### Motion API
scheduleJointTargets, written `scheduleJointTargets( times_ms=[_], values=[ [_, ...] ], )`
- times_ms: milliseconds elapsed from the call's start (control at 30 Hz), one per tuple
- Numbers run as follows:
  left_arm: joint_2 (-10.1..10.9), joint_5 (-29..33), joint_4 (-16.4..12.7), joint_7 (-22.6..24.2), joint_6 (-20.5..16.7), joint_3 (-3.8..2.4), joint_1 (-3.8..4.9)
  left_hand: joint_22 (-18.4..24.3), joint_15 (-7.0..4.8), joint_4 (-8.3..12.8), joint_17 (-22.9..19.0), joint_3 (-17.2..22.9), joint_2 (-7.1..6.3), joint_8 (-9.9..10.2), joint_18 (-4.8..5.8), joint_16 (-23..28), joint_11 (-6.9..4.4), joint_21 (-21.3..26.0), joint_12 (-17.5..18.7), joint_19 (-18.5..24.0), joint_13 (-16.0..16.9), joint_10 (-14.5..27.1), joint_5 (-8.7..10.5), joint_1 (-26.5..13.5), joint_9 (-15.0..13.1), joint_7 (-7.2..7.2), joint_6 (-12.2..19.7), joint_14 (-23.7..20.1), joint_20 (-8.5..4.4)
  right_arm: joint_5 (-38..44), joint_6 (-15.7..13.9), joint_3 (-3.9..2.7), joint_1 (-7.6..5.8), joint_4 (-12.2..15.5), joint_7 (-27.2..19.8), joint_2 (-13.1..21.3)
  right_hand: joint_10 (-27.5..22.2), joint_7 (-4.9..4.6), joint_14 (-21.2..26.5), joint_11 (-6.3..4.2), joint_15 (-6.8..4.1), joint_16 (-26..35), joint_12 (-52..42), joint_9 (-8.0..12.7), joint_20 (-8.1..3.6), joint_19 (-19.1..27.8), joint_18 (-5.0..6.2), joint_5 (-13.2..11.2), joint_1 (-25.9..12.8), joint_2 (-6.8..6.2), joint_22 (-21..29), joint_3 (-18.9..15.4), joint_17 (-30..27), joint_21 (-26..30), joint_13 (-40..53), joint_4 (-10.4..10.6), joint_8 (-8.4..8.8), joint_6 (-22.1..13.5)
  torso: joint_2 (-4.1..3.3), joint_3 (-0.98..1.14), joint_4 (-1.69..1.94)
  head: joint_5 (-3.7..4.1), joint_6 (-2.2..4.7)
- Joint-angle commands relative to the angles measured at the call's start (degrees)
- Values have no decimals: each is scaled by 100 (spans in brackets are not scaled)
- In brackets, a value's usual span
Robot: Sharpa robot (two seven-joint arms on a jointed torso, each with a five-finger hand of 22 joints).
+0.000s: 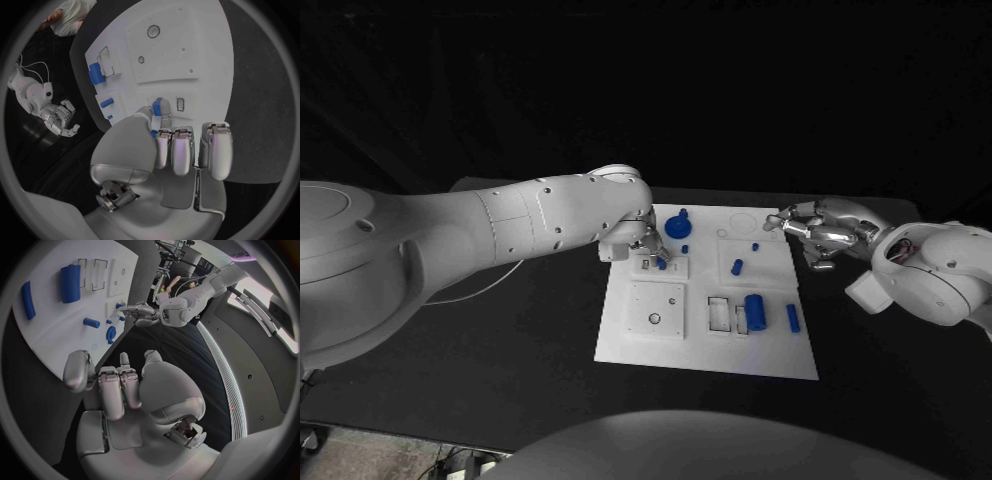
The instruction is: Assemble the parts on the task board
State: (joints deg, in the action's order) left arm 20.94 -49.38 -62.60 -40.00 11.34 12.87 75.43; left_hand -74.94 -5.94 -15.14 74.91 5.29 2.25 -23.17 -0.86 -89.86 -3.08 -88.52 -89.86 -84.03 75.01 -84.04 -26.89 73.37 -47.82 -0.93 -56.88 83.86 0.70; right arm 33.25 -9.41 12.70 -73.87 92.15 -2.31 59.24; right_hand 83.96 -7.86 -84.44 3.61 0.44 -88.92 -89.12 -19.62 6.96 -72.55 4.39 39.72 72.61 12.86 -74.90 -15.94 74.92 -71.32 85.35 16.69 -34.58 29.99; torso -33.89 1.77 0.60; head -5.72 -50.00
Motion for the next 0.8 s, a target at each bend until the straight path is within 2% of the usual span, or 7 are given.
scheduleJointTargets(
  times_ms=[33, 800],
  values=[
    [-14, -6, -3, -652, -2, -2, 0, -1241, -30, 2, 1509, 43, -35, 10, 18, -14, -33, 28, -14, -446, 1499, -596, -37, 41, -11, 16, 14, 614, -46, 48, 24, 1, 9, 1, -14, -3, 318, -13, -356, -33, 11, 22, 33, 7, 1, 59, 67, 20, 80, 4, -831, 40, 1314, 40, 256, -2, 7, -45, -3, 0, 0, -7, 0],
    [-84, -19, 93, -461, 8, 0, -74, -1228, -20, 56, 1509, 222, -114, 79, 14, -14, -20, 41, -14, -436, 1499, -596, 8, 145, -56, -1, 69, 614, -38, 50, -2, 1, 15, 7, -28, 7, 284, -18, -329, -29, 16, 40, 48, 9, 6, 111, 80, 28, 98, -14, -813, 62, 1289, 96, 232, -8, 8, -53, -3, -1, -1, -6, 0]
  ],
)
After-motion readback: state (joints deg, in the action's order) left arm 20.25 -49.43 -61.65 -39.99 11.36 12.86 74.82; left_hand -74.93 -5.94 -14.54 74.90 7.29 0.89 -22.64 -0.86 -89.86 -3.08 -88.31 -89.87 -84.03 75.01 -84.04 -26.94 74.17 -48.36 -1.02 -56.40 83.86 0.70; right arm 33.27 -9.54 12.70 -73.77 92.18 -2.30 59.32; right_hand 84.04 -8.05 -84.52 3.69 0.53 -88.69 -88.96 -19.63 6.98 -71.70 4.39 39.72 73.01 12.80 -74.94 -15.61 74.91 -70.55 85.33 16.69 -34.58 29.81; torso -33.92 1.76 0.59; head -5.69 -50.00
